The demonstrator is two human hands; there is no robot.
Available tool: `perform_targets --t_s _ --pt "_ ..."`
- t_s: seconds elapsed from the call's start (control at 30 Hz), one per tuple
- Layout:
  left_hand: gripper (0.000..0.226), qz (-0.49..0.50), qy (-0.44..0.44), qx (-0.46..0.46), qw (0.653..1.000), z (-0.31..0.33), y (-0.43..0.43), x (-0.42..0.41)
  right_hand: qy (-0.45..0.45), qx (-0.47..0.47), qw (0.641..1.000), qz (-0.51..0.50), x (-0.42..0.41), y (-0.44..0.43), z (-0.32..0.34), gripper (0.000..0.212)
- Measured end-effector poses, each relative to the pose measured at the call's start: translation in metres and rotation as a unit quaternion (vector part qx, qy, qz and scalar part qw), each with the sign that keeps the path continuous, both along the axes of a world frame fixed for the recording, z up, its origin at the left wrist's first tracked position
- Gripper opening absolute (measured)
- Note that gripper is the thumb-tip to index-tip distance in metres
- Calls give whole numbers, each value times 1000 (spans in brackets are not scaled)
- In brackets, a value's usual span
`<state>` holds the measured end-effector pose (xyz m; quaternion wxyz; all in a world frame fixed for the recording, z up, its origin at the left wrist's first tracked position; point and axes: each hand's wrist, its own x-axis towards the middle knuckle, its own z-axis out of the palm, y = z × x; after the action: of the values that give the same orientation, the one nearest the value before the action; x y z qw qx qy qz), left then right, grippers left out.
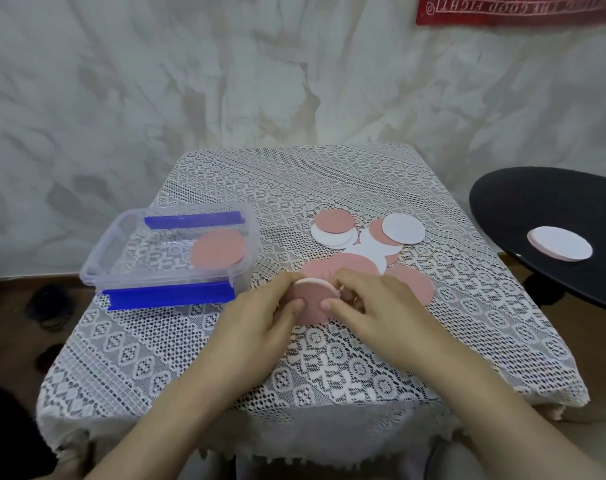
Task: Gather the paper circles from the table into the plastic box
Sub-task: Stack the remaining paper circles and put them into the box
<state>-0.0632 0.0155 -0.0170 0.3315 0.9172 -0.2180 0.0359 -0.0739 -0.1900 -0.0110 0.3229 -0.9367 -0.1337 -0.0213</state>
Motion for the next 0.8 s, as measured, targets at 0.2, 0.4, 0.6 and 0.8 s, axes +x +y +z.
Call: perform_targets --t_s 0.2,0.4,0.6,0.8 --pt "10 2 -30 -26 999 2 5 -2 -50 -19 998 21 -3 10 4 15" --pt "6 5 -37 -42 998 -1 7 -5 -45 -64 996 39 -7 19 3 16" --pt "7 17 -25 -24 999 -10 11 -5 -20 -123 991 57 -7 31 -3 16" --pt "5 37 -9 -89 995 6 27 -4 -31 -13 999 42 -2 41 8 23"
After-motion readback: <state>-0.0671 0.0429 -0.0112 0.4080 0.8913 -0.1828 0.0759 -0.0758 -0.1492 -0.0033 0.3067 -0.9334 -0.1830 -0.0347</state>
